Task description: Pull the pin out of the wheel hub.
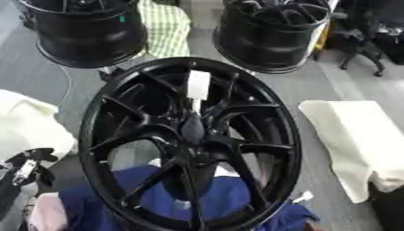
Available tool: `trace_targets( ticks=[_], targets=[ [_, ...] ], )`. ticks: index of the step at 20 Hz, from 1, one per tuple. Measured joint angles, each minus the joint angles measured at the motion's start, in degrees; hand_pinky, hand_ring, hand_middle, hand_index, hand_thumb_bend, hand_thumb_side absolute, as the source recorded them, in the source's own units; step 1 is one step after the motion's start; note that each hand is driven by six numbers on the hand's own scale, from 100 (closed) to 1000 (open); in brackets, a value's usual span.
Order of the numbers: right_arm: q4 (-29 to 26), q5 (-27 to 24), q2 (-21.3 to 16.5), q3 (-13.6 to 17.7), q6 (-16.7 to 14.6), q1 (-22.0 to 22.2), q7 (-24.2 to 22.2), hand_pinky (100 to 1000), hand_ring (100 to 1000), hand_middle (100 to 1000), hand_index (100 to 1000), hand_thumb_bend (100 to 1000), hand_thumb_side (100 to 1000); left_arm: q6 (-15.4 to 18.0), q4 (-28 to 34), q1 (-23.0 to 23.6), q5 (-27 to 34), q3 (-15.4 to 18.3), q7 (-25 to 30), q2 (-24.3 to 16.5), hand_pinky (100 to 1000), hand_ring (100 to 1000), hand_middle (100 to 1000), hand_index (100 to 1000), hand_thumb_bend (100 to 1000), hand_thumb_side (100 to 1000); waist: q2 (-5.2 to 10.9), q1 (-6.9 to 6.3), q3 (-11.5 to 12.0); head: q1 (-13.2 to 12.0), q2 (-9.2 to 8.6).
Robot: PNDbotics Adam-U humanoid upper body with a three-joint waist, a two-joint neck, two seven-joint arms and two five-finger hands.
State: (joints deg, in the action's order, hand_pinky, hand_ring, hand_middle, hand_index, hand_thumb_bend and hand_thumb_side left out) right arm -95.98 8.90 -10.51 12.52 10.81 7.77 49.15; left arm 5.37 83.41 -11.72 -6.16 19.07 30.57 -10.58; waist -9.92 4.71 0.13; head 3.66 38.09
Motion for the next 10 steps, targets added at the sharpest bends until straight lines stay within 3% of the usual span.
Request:
trace_targets(
  ticks=[5,10],
  targets=[
    [4.4,-2.9,3.0,-2.3,-5.6,-2.1,2.5,296,490,765,749,342,192,0.1,0.0,-0.2,0.1,0.0,0.0,0.0,466,484,643,785,100,717,-0.23,-0.24,0.0,0.0,-0.04],
    [7.3,-4.1,3.4,-2.4,-8.3,-3.4,2.8,293,483,756,741,338,186,0.2,0.0,-0.4,0.1,0.0,0.1,0.0,466,485,643,784,100,717,-0.34,-0.33,0.1,0.0,-0.25]
  ],
)
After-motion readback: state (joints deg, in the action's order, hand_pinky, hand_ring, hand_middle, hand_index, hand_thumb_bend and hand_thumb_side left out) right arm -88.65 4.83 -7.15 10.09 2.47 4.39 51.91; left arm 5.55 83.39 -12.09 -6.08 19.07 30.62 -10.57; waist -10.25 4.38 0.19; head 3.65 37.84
